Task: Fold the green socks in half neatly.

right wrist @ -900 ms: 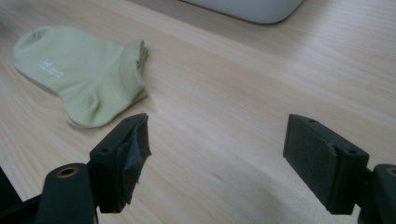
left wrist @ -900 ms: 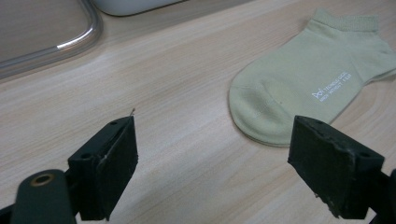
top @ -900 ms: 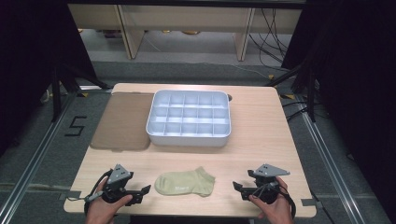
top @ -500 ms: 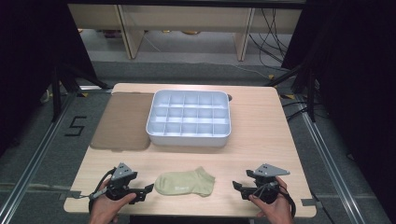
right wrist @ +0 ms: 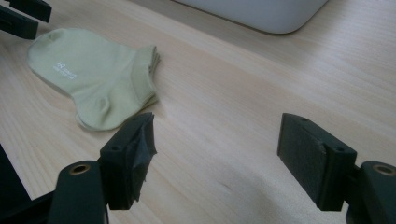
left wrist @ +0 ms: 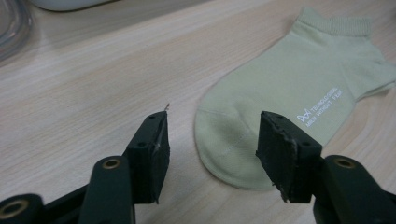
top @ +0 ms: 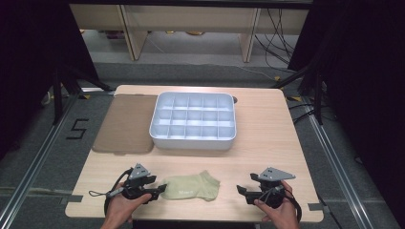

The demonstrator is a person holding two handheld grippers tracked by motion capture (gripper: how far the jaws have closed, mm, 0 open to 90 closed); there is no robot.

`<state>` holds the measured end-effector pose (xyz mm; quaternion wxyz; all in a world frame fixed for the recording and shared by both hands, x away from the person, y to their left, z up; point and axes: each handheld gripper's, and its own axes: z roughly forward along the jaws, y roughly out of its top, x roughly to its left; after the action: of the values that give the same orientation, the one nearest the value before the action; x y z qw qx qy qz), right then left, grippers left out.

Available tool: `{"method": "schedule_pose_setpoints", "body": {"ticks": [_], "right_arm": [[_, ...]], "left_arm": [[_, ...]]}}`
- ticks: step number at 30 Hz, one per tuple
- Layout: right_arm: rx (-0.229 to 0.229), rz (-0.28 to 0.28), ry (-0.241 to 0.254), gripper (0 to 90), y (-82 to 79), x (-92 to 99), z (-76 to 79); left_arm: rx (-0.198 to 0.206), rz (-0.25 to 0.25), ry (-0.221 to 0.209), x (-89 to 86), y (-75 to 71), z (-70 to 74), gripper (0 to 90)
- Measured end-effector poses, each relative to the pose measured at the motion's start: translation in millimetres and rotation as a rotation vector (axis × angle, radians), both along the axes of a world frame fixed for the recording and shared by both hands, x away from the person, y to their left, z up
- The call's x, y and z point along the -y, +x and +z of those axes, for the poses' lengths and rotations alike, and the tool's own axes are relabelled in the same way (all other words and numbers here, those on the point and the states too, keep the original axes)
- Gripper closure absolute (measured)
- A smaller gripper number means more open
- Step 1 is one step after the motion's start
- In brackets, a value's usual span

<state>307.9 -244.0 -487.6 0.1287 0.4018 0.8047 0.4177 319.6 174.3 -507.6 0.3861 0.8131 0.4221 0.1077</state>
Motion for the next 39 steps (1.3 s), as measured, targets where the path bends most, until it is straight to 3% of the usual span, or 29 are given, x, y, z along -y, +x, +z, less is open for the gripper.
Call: {"method": "schedule_pose_setpoints", "body": {"ticks": [2, 4, 5, 9, 11, 12, 13, 14, 17, 19, 20, 22, 24, 30, 39], "right_arm": [[-0.004, 0.000, -0.006, 28.4, -0.1, 0.2, 0.3], [-0.004, 0.003, -0.005, 28.4, -0.2, 0.0, 0.3], [-0.003, 0.004, -0.004, 28.4, -0.4, -0.3, 0.4], [-0.020, -0.006, 0.007, 28.4, -3.3, -3.4, 1.2], [0.013, 0.023, -0.009, 29.1, -0.5, -3.1, 0.4], [0.004, 0.015, -0.005, 29.8, -1.3, -4.2, 0.4], [0.002, 0.025, -0.013, 31.6, -1.0, -3.9, 1.0], [0.000, 0.039, -0.003, 32.8, -1.2, -5.1, 0.8], [-0.004, 0.053, 0.030, 39.0, -5.8, -12.0, 4.6], [0.015, 0.085, 0.027, 43.9, -4.1, -14.6, 6.0], [-0.001, 0.088, 0.055, 47.1, -5.6, -19.2, 6.3], [0.018, 0.122, 0.038, 53.9, -3.2, -24.2, 7.4], [-0.011, 0.155, 0.039, 63.9, -2.8, -35.7, 9.0], [0.027, 0.221, -0.006, 73.1, 7.1, -51.8, 5.9], [0.010, 0.268, -0.037, 77.5, 21.1, -78.3, 1.7]], "left_arm": [[-0.001, -0.011, 0.027, 2.2, -0.3, -2.6, 46.3], [-0.002, -0.003, 0.020, 4.6, -1.0, -5.7, 51.3], [0.001, -0.017, 0.046, 3.6, -0.9, -6.1, 54.0], [0.016, -0.003, 0.024, 4.5, -1.8, -8.2, 64.4], [0.017, -0.013, 0.026, 4.3, -0.7, -7.7, 73.6], [0.017, -0.038, 0.038, 3.6, -0.1, -6.7, 76.4], [0.020, -0.027, 0.025, 5.9, 0.0, -6.6, 80.3], [0.027, -0.037, 0.037, 5.8, 0.3, -5.6, 82.1], [0.040, -0.044, 0.041, 5.2, -0.4, -0.2, 83.6], [0.046, -0.051, 0.031, 4.2, -1.2, 3.6, 83.7], [0.048, -0.054, 0.025, 4.3, -1.7, 5.8, 83.7], [0.058, -0.065, 0.017, 3.5, -2.0, 9.9, 83.8], [0.075, -0.072, 0.003, 4.7, -2.8, 16.7, 84.0], [0.094, -0.072, -0.007, 3.7, -3.4, 26.9, 84.3], [0.090, -0.069, -0.017, 2.4, -2.7, 33.1, 84.3]]}}
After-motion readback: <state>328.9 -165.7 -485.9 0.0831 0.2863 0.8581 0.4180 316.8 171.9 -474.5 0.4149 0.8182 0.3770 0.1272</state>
